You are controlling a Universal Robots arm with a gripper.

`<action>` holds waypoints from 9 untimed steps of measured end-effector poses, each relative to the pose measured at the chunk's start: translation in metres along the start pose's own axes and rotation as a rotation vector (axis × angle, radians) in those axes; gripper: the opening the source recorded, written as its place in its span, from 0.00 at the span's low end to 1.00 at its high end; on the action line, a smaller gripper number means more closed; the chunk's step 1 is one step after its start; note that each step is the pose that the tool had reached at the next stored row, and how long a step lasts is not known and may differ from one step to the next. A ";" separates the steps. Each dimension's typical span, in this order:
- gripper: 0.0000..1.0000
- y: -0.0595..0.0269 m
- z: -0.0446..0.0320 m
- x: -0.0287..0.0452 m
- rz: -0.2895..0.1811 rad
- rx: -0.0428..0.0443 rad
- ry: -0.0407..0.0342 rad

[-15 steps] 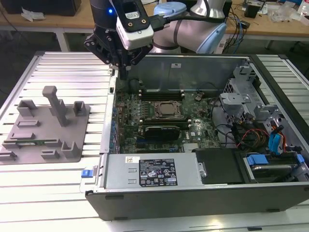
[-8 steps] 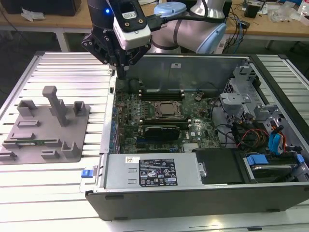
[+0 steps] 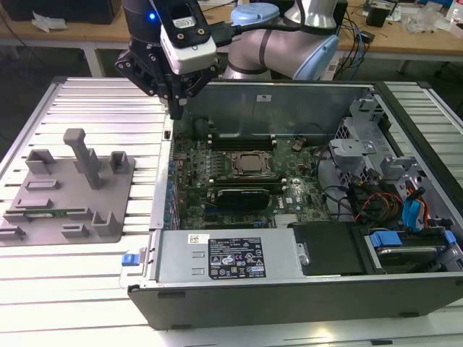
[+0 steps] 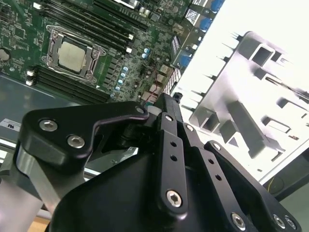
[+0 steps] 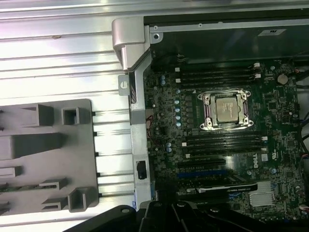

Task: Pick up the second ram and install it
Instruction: 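Reach for the second ram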

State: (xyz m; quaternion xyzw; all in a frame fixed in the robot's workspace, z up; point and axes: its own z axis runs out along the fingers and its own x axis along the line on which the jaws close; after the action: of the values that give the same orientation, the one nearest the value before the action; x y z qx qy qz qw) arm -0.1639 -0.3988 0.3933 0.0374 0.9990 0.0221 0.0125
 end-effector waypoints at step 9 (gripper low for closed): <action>0.08 -0.0008 -0.0003 0.0103 0.000 0.0000 0.0001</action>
State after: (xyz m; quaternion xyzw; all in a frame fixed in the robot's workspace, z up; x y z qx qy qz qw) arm -0.1742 -0.3989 0.3933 0.0374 0.9990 0.0221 0.0125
